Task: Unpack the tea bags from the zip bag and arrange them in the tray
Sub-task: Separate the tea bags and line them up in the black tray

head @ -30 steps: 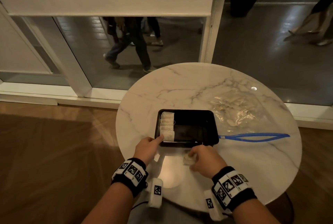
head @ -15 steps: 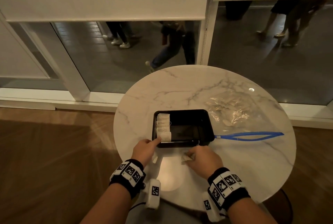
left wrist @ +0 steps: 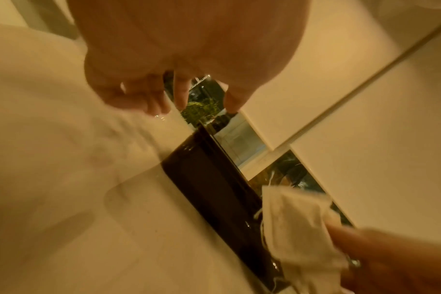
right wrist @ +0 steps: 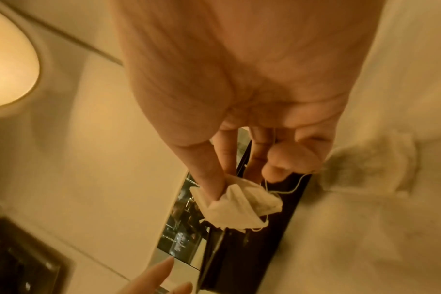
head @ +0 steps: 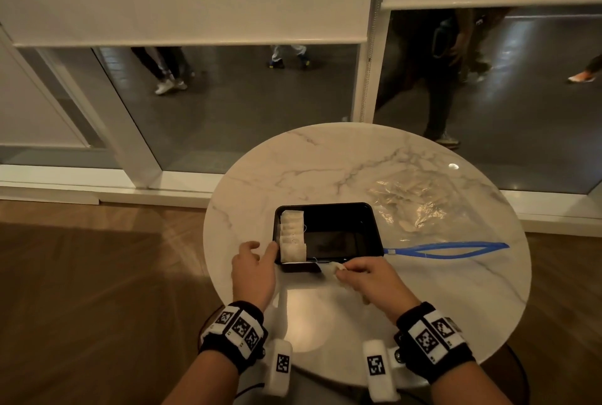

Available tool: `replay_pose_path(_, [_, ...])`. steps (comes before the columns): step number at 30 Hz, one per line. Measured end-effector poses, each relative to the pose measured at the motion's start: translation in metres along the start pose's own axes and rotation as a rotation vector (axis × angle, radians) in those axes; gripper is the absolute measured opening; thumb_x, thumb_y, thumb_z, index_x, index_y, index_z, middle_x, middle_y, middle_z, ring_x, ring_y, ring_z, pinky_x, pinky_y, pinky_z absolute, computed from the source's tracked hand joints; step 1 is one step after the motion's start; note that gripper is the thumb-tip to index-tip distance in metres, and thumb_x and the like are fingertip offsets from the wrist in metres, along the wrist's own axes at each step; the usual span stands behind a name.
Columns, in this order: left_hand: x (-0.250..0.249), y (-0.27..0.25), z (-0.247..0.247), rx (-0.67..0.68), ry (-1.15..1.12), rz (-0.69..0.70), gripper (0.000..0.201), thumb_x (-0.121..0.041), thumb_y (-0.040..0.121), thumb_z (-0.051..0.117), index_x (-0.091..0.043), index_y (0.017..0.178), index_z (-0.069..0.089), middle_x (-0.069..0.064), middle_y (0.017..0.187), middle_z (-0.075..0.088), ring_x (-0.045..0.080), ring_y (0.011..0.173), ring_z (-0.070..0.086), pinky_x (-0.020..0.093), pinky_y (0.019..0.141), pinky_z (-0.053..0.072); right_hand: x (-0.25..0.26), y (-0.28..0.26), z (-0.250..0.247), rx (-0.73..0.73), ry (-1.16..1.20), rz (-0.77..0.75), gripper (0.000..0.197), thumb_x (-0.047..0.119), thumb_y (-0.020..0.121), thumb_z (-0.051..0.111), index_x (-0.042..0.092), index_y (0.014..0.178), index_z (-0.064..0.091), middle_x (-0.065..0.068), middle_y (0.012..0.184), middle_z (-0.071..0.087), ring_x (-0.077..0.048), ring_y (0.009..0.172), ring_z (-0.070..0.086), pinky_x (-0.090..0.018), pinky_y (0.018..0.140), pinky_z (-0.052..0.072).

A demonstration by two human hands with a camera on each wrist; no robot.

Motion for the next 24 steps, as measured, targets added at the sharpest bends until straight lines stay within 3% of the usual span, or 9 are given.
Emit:
replay_pose_path(2, [-0.037, -0.020, -0.009, -0.056, -0.011, 0.186, 0.016, -0.035, 0.096, 0.062, -0.029, 0.110, 0.057, -0.001, 0.108, 0.057, 0.015, 0.095, 0.059, 0.031, 0.084, 0.051, -0.003, -0.002, 0.000, 0.010, 0.135, 0.049, 0.011, 0.026, 0.091, 0.070, 0.019, 0.092, 0.079, -0.003, 0.084, 0.071, -0.014, 0.075, 0.061, -0.023, 0.056, 0.048])
replay_pose_path(4, [-0.063, -0.033, 0.008, 0.086, -0.025, 0.325, 0.006, -0.024, 0.095, 0.064, -0.029, 0.099, 0.065, -0.004, 0.096, 0.065, 0.010, 0.087, 0.063, 0.024, 0.077, 0.053, -0.005, -0.003, 0.004, 0.048, 0.307, 0.091, 0.014, 0.025, 0.091, 0.070, 0.015, 0.098, 0.078, -0.010, 0.091, 0.073, -0.018, 0.076, 0.064, -0.025, 0.056, 0.048])
replay_pose_path(6, [-0.069, -0.041, 0.039, 0.337, 0.001, 0.338, 0.008, -0.025, 0.094, 0.067, -0.027, 0.101, 0.071, -0.007, 0.095, 0.071, 0.005, 0.086, 0.066, 0.024, 0.081, 0.057, -0.003, -0.004, 0.009, 0.113, 0.436, 0.108, 0.022, 0.025, 0.092, 0.069, 0.008, 0.104, 0.075, -0.011, 0.091, 0.072, -0.019, 0.076, 0.064, -0.025, 0.056, 0.046])
replay_pose_path(8, [-0.069, -0.047, 0.060, 0.504, 0.024, 0.320, 0.011, -0.029, 0.095, 0.067, -0.025, 0.103, 0.073, -0.007, 0.096, 0.074, 0.008, 0.090, 0.070, 0.029, 0.086, 0.058, 0.001, -0.005, 0.013, 0.162, 0.509, 0.105, 0.027, 0.025, 0.092, 0.069, 0.005, 0.109, 0.073, -0.013, 0.093, 0.072, -0.020, 0.077, 0.064, -0.026, 0.057, 0.046])
replay_pose_path(10, [-0.071, -0.048, 0.068, 0.539, -0.003, 0.314, 0.007, -0.027, 0.095, 0.067, -0.024, 0.096, 0.074, -0.004, 0.092, 0.076, 0.014, 0.089, 0.072, 0.033, 0.084, 0.058, 0.002, -0.005, 0.013, 0.171, 0.552, 0.105, 0.028, 0.023, 0.092, 0.068, 0.002, 0.111, 0.071, -0.014, 0.095, 0.072, -0.020, 0.077, 0.065, -0.026, 0.057, 0.046])
replay_pose_path(12, [-0.074, -0.045, 0.069, 0.521, -0.044, 0.299, 0.006, -0.023, 0.094, 0.069, -0.023, 0.089, 0.073, -0.004, 0.086, 0.076, 0.014, 0.083, 0.071, 0.028, 0.074, 0.056, 0.001, -0.004, 0.009, 0.146, 0.552, 0.106, 0.025, 0.021, 0.094, 0.066, 0.003, 0.111, 0.072, -0.015, 0.095, 0.073, -0.021, 0.077, 0.065, -0.026, 0.057, 0.046])
replay_pose_path(14, [-0.076, -0.043, 0.067, 0.496, -0.046, 0.296, 0.007, -0.020, 0.094, 0.069, -0.022, 0.088, 0.071, -0.005, 0.083, 0.076, 0.011, 0.079, 0.070, 0.022, 0.070, 0.053, -0.002, -0.004, 0.001, 0.100, 0.493, 0.101, 0.021, 0.021, 0.095, 0.065, 0.005, 0.106, 0.074, -0.015, 0.091, 0.073, -0.020, 0.074, 0.065, -0.026, 0.055, 0.046])
replay_pose_path(21, [-0.080, -0.031, 0.051, 0.412, 0.038, 0.357, 0.009, -0.028, 0.094, 0.069, -0.025, 0.087, 0.073, -0.003, 0.082, 0.075, 0.020, 0.082, 0.072, 0.043, 0.084, 0.060, -0.022, -0.007, -0.035, -0.073, -0.158, 0.124, 0.020, 0.030, 0.098, 0.060, 0.019, 0.088, 0.073, -0.006, 0.080, 0.073, -0.018, 0.073, 0.070, -0.023, 0.056, 0.053])
replay_pose_path(24, [-0.085, -0.035, 0.052, 0.443, 0.069, 0.382, 0.010, -0.026, 0.095, 0.069, -0.029, 0.089, 0.076, -0.009, 0.084, 0.076, 0.011, 0.085, 0.071, 0.037, 0.086, 0.060, -0.022, -0.010, -0.043, -0.063, -0.321, 0.170, 0.024, 0.040, 0.100, 0.054, 0.021, 0.091, 0.068, -0.001, 0.084, 0.069, -0.013, 0.074, 0.066, -0.025, 0.060, 0.052])
Point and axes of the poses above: each hand's wrist, its own y-axis towards the middle knuckle, its own z-axis out of the palm, x = y × z, the point moved 10 cm from there along y, towards the middle knuckle
